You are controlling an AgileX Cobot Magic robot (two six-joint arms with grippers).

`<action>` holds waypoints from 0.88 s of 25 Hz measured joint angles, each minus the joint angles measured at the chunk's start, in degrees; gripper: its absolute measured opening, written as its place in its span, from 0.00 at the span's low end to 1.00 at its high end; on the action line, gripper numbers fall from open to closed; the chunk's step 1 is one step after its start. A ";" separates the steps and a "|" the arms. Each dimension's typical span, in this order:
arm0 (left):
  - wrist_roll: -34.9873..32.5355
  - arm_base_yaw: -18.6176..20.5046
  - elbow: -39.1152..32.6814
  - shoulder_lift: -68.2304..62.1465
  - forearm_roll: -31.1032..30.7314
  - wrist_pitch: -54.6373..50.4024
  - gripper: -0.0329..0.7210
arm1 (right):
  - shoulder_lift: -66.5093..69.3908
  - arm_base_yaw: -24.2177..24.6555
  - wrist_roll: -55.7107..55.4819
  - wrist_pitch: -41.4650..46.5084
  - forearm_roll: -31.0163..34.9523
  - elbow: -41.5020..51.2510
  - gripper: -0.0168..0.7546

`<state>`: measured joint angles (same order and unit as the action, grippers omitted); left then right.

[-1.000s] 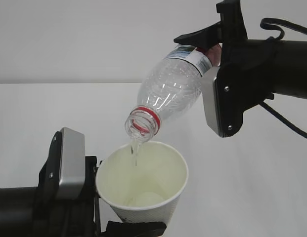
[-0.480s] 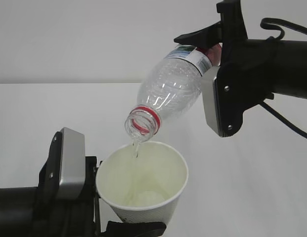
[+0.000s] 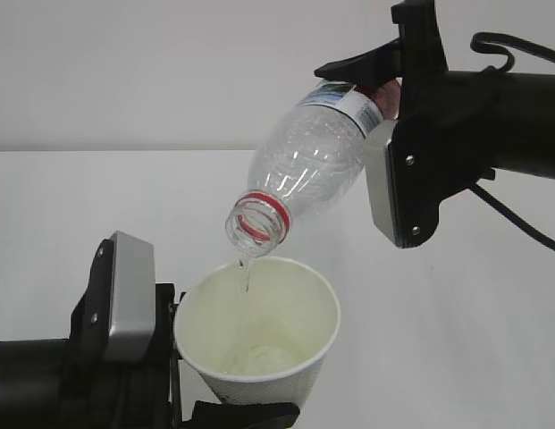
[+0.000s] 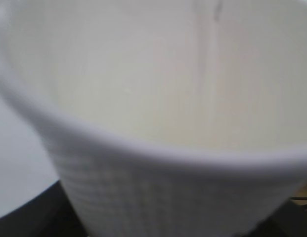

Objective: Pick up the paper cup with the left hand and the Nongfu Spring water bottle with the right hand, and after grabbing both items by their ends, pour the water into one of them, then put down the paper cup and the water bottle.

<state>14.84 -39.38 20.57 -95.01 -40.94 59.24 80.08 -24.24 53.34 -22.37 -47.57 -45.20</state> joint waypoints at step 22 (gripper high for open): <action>0.00 0.00 0.00 0.00 0.00 -0.28 0.74 | 0.00 0.00 0.00 0.00 0.00 0.00 0.63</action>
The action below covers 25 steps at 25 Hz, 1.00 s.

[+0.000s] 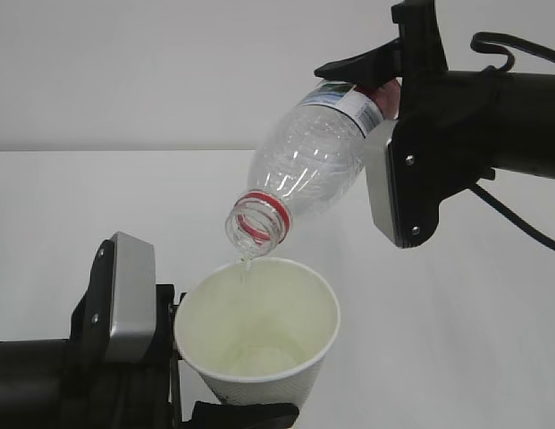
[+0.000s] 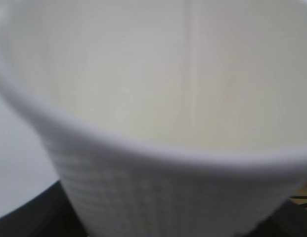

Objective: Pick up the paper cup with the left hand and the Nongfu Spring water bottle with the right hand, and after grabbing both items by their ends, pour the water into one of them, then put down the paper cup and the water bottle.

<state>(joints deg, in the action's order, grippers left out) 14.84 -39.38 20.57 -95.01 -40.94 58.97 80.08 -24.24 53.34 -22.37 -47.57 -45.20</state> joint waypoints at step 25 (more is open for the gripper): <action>0.00 0.00 0.00 0.00 0.00 0.00 0.74 | 0.00 0.00 0.35 -0.25 0.00 0.00 0.63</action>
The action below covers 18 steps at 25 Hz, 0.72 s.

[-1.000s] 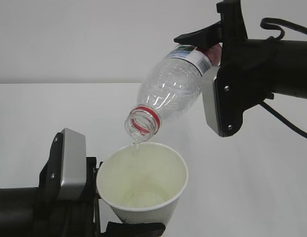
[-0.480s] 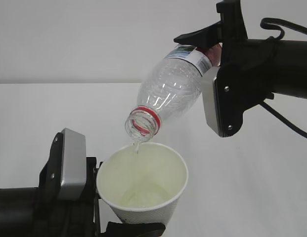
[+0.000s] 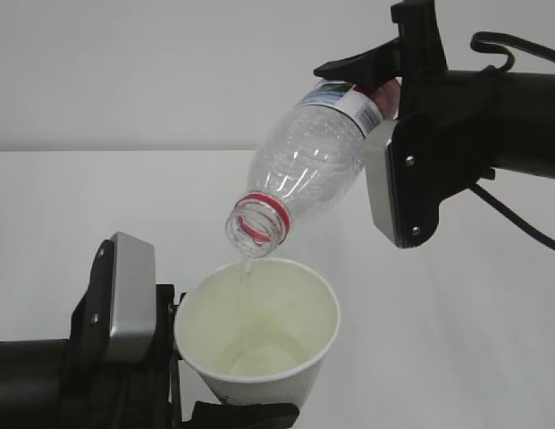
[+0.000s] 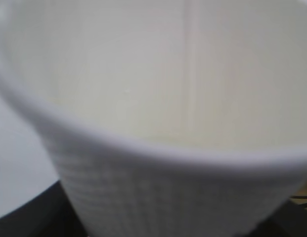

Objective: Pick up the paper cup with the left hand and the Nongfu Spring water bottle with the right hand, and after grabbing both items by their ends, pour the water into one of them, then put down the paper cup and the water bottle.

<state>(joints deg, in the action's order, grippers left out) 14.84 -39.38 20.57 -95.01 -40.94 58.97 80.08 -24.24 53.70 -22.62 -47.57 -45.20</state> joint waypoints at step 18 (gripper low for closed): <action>0.00 0.00 0.00 0.00 0.00 0.00 0.74 | 0.00 0.00 0.00 -0.12 0.00 0.00 0.63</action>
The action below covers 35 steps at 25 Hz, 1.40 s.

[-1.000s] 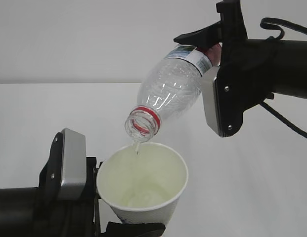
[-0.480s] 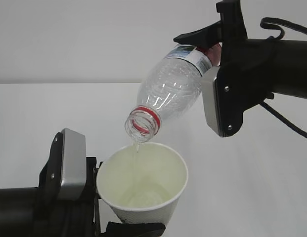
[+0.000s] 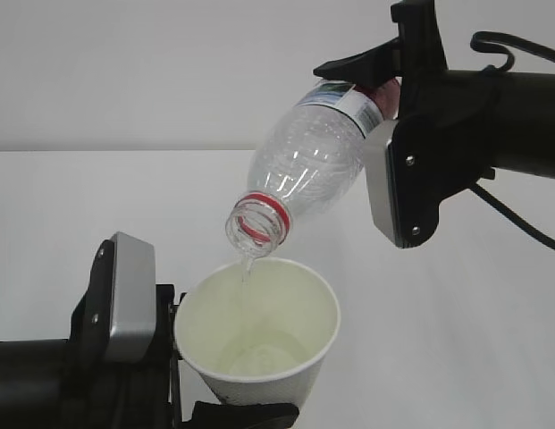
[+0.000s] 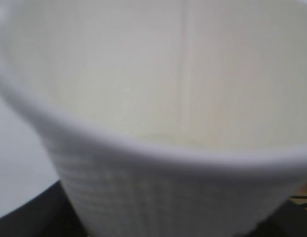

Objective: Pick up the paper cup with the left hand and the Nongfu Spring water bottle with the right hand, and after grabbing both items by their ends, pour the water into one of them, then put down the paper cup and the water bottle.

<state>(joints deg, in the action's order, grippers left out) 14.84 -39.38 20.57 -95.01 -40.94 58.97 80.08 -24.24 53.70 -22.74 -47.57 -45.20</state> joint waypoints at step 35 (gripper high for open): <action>0.00 0.00 0.00 0.00 0.00 0.00 0.74 | 0.00 0.00 2.51 0.00 0.00 0.00 0.63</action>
<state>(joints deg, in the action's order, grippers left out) 14.84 -39.38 20.57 -95.01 -40.94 58.97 80.08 -24.24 56.21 -22.74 -47.57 -45.20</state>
